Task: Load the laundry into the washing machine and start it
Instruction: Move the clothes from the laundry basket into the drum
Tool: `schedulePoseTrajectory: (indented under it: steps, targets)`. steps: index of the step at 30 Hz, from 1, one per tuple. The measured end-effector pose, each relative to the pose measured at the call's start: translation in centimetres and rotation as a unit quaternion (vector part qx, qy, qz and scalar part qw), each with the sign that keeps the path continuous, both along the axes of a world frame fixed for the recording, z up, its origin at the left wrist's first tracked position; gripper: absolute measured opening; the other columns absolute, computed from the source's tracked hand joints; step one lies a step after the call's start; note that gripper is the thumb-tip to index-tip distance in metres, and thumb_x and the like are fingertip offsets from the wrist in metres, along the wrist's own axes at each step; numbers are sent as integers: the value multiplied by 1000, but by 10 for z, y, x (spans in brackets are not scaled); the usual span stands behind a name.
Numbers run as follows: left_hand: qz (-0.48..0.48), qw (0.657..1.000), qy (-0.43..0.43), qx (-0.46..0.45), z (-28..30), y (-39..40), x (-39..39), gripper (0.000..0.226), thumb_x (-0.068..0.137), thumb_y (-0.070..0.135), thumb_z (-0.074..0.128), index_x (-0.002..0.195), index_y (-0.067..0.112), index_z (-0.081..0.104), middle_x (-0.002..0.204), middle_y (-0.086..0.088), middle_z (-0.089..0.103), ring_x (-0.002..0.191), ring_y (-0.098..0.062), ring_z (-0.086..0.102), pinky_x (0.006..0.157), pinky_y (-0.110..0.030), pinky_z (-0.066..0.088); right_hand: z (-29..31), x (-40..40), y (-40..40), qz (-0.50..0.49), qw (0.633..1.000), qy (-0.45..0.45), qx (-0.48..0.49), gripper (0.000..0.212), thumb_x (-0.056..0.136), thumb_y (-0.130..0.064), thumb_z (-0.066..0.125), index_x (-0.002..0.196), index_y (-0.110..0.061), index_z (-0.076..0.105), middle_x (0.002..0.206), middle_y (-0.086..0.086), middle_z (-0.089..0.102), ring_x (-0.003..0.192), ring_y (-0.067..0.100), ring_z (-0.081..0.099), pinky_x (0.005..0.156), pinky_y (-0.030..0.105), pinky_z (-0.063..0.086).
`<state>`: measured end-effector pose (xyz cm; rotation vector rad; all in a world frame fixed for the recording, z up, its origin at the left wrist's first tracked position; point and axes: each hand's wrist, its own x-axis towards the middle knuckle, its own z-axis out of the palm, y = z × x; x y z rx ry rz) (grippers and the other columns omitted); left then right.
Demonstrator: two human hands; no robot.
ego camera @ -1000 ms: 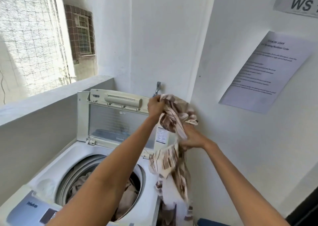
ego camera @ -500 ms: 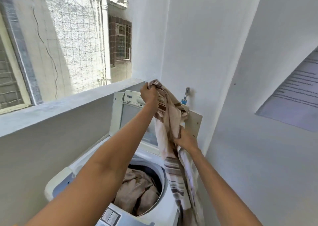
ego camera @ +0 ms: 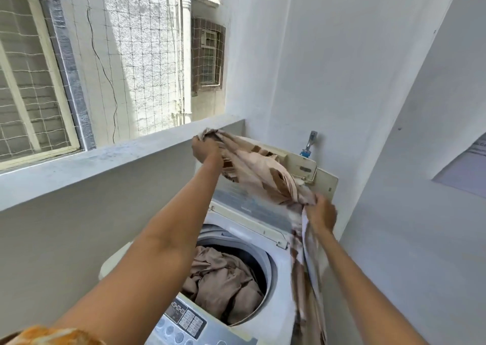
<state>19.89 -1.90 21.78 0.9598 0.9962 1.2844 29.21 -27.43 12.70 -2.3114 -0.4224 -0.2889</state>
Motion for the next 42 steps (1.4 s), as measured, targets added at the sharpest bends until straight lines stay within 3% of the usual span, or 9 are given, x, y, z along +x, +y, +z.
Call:
schedulePoseTrajectory:
  steps: [5, 11, 15, 18, 22, 26, 30, 36, 42]
  targets:
    - [-128, 984, 42, -118, -52, 23, -16, 29, 87, 4, 59, 115, -3, 57, 113, -19, 64, 89, -34, 65, 66, -36, 55, 125, -5, 38, 24, 982, -129, 137, 20, 86, -7, 51, 101, -6, 64, 105, 17, 69, 99, 36, 62, 77, 34, 43]
    - [-293, 939, 175, -44, -45, 30, -30, 32, 95, 21, 53, 116, -3, 49, 99, -20, 61, 59, -25, 55, 49, -34, 48, 220, -27, 97, 117, 958, -214, 154, 32, 84, -3, 48, 110, -11, 64, 109, 11, 69, 103, 30, 62, 76, 26, 40]
    - [-364, 793, 484, 66, -44, 30, -56, 37, 99, 33, 44, 117, 1, 49, 109, -17, 58, 65, -20, 49, 56, -33, 50, 193, -32, 125, 181, 967, -176, 21, 35, 84, -1, 48, 114, -9, 64, 117, 14, 66, 110, 32, 60, 87, 30, 44]
    - [-370, 687, 615, 116, -58, 49, -61, 51, 91, 19, 48, 135, -6, 41, 138, -21, 46, 102, -28, 53, 96, -36, 46, 150, -38, 139, 212, 969, -125, -35, 35, 84, -2, 48, 112, -9, 67, 116, 17, 66, 110, 32, 60, 89, 30, 45]
    - [-358, 855, 349, 135, -48, 51, -51, 48, 92, 25, 49, 136, 7, 40, 136, -16, 47, 121, -31, 48, 101, -44, 40, 114, -45, 155, 215, 969, -76, -94, 33, 86, 0, 47, 112, -7, 65, 119, 19, 64, 113, 34, 57, 90, 34, 45]
    - [-526, 813, 202, 147, -24, 10, -42, 34, 92, 35, 57, 121, 17, 53, 94, 1, 62, 81, -13, 59, 67, -27, 48, 106, -39, 165, 236, 969, 13, -69, 41, 87, -2, 50, 127, -9, 53, 131, 14, 57, 120, 29, 52, 95, 30, 40]
    - [-334, 894, 189, 232, -45, 8, -19, 26, 73, 32, 71, 89, 12, 71, 79, -6, 67, 74, -15, 59, 73, -32, 47, 87, -19, 136, 339, 927, 162, 10, 62, 82, 1, 56, 139, -13, 36, 133, 14, 53, 113, 26, 55, 83, 30, 45]
    - [-259, 933, 77, 238, -23, -14, 0, 10, 87, 22, 61, 82, 19, 70, 75, -2, 67, 75, -14, 60, 73, -34, 47, -52, 47, 71, 255, 923, 173, -229, 112, 43, -76, 74, 132, -14, 43, 126, 6, 55, 114, 27, 56, 93, 40, 48]
    - [-197, 961, 25, 191, -19, -9, 4, 13, 90, 19, 57, 89, 15, 70, 86, -8, 70, 82, -20, 64, 77, -38, 52, -38, 14, 21, 108, 972, 82, -190, 42, 88, -43, 59, 112, -9, 65, 111, 20, 67, 102, 37, 63, 79, 37, 48]
